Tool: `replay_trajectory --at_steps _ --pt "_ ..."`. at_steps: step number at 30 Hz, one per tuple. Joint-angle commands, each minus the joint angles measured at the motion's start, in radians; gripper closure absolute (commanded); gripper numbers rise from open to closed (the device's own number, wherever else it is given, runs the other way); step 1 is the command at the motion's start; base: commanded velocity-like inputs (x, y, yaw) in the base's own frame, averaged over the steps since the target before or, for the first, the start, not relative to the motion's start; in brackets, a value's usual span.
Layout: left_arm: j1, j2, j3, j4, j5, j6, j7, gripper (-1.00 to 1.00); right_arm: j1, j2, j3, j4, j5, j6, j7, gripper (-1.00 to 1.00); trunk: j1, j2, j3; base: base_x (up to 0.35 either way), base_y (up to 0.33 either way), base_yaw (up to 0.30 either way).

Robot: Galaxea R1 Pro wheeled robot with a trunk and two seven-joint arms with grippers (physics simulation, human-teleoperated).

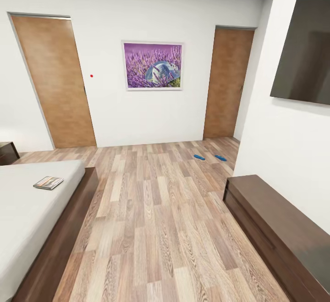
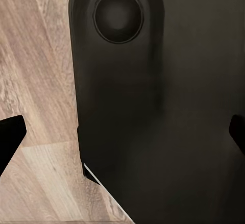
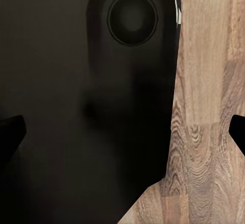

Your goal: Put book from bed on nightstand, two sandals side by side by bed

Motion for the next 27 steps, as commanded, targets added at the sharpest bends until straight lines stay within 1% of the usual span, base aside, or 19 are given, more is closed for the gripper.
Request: replay_trajectory --at_steps 1,18,22,27 --pt "0.0 0.0 0.0 0.0 0.0 0.001 0.0 -1.0 0.0 0.0 0.0 -0.001 0.001 0.0 0.0 -1.0 0.0 0.0 -0.001 0.0 0.0 0.0" --pt "0.0 0.002 -0.002 0.0 -0.001 0.002 -0.006 -1.0 0.0 0.002 -0.001 0.0 0.0 0.0 0.0 -1.0 0.0 0.0 -0.001 0.005 0.001 0.0" --pt "0.0 0.005 -0.005 -0.001 -0.002 0.002 -0.029 -1.0 0.0 0.01 -0.003 0.002 -0.003 -0.007 0.0 -1.0 0.0 0.0 -0.001 0.161 0.01 0.0" --pt "0.0 0.007 -0.006 -0.001 -0.003 0.001 -0.057 -1.0 0.0 0.013 -0.004 0.002 -0.004 -0.01 0.0 -1.0 0.0 0.0 -0.001 0.248 0.004 0.0"
